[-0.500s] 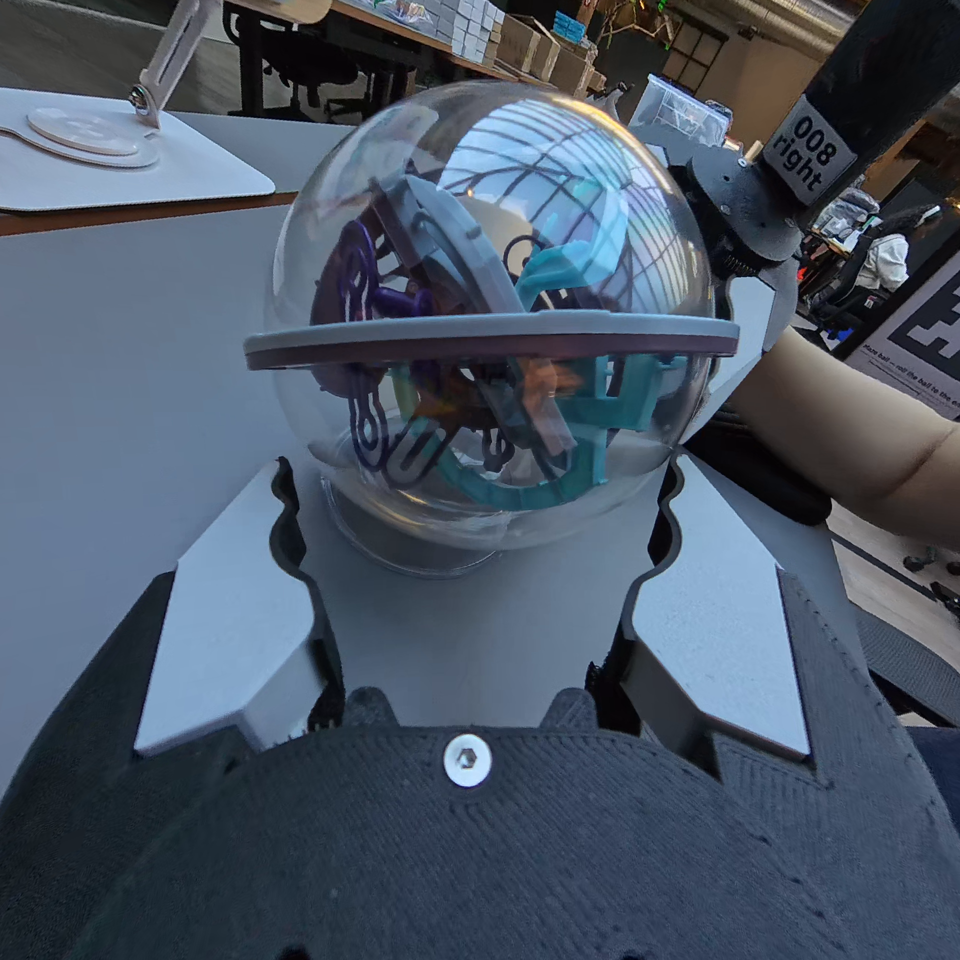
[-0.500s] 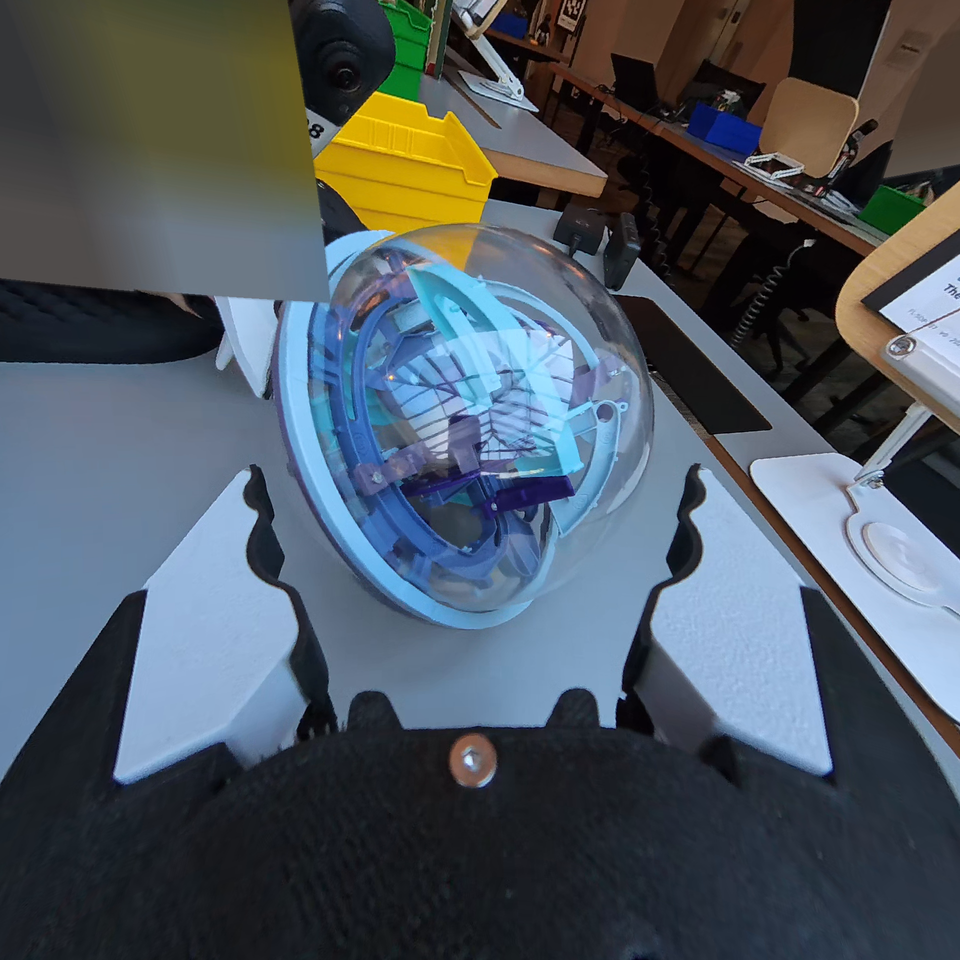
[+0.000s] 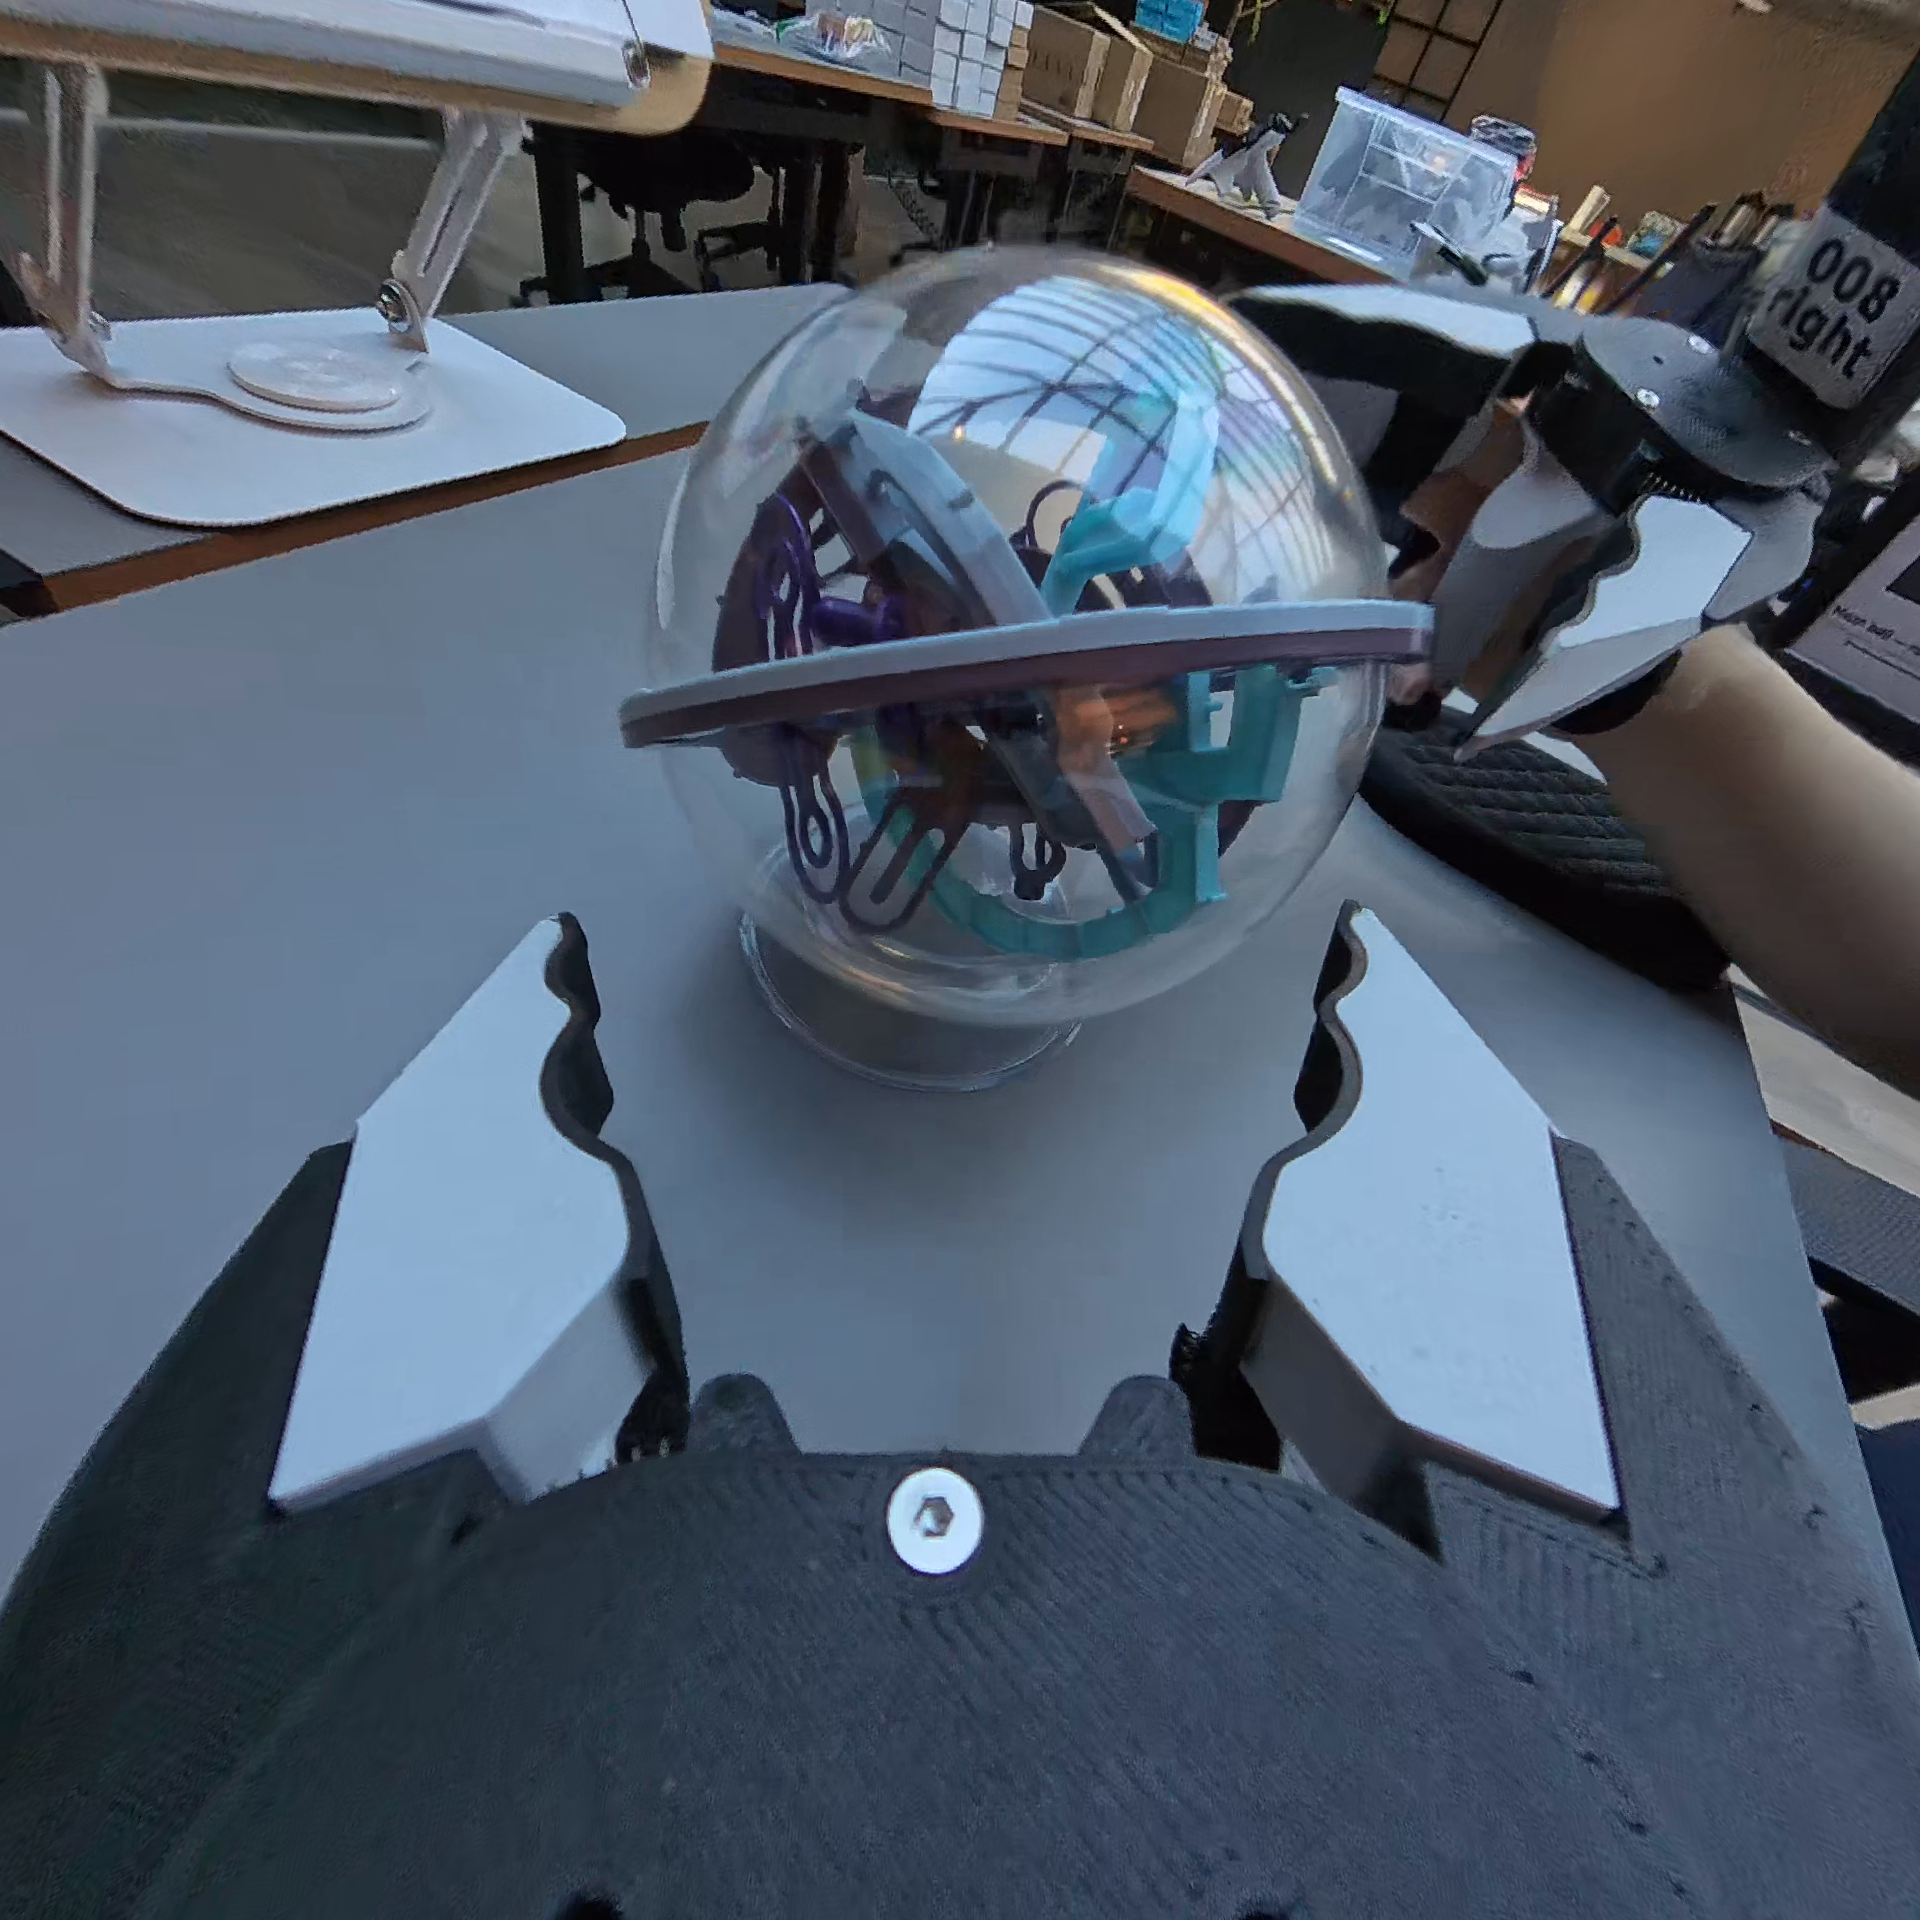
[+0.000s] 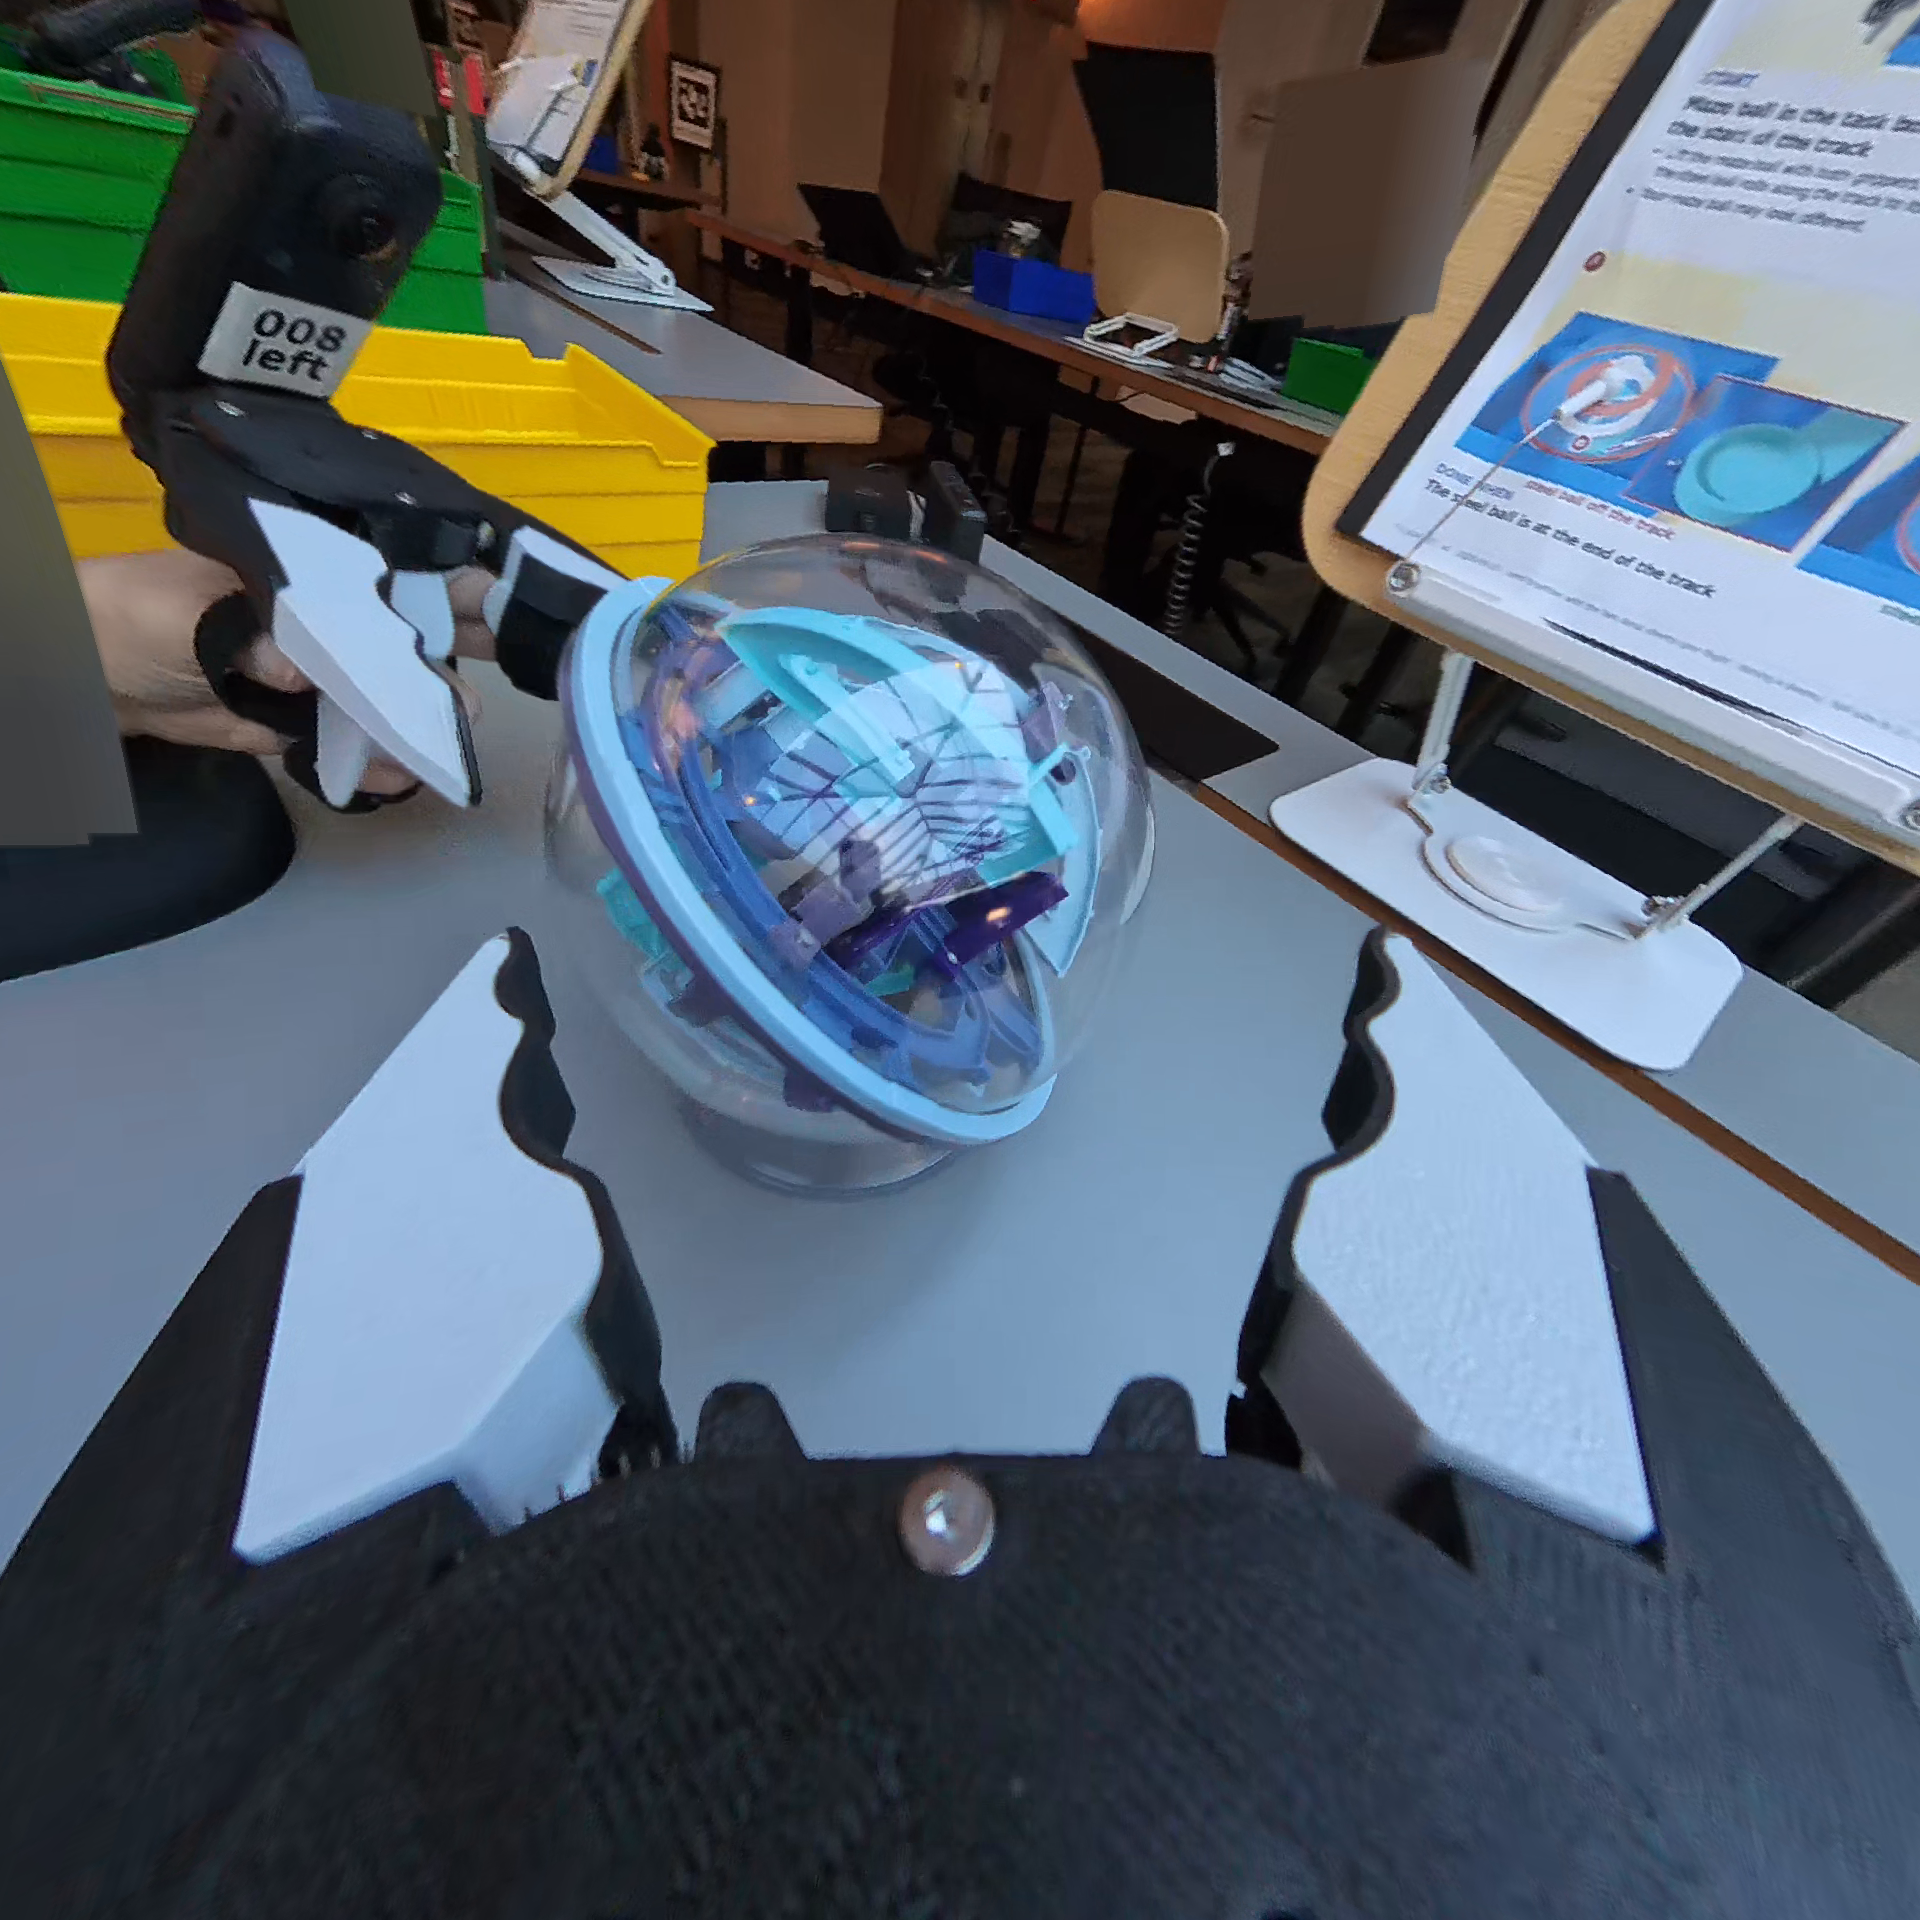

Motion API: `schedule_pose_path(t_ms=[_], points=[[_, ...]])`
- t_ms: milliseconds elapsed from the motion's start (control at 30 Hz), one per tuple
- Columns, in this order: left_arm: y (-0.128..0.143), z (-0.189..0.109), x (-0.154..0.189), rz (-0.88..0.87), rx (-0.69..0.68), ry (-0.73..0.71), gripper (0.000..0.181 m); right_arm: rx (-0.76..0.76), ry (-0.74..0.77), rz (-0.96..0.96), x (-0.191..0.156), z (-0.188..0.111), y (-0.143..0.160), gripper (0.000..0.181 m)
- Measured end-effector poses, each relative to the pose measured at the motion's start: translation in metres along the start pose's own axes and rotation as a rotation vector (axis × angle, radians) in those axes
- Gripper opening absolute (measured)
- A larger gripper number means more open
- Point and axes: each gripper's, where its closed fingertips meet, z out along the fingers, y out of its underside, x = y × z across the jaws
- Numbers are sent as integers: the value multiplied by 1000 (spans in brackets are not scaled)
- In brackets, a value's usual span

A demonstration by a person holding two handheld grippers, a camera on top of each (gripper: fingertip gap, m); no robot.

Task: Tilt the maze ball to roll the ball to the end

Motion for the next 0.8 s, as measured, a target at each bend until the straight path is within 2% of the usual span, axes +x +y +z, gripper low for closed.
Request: schedule_pose_path(t_ms=[133,233,367,567,700,800], points=[[-21,-22,1,53,64,-6,128,-15,98,111,-10,-9,9,148],[-23,-30,-3,72,70,-11,126,-3,150,260,-20,-8,15,147],[-8,-19,6,25,25,82,129,4,216,332,-27,2,22,147],[-4,0,11,6,44,165,133,-17,284,387,-22,12,26,147],[2,13,13,78,7,165,133,-18,248,408,-25,19,28,144],[8,18,15,113,-18,162,132,-16,191,397,-30,24,26,129]])
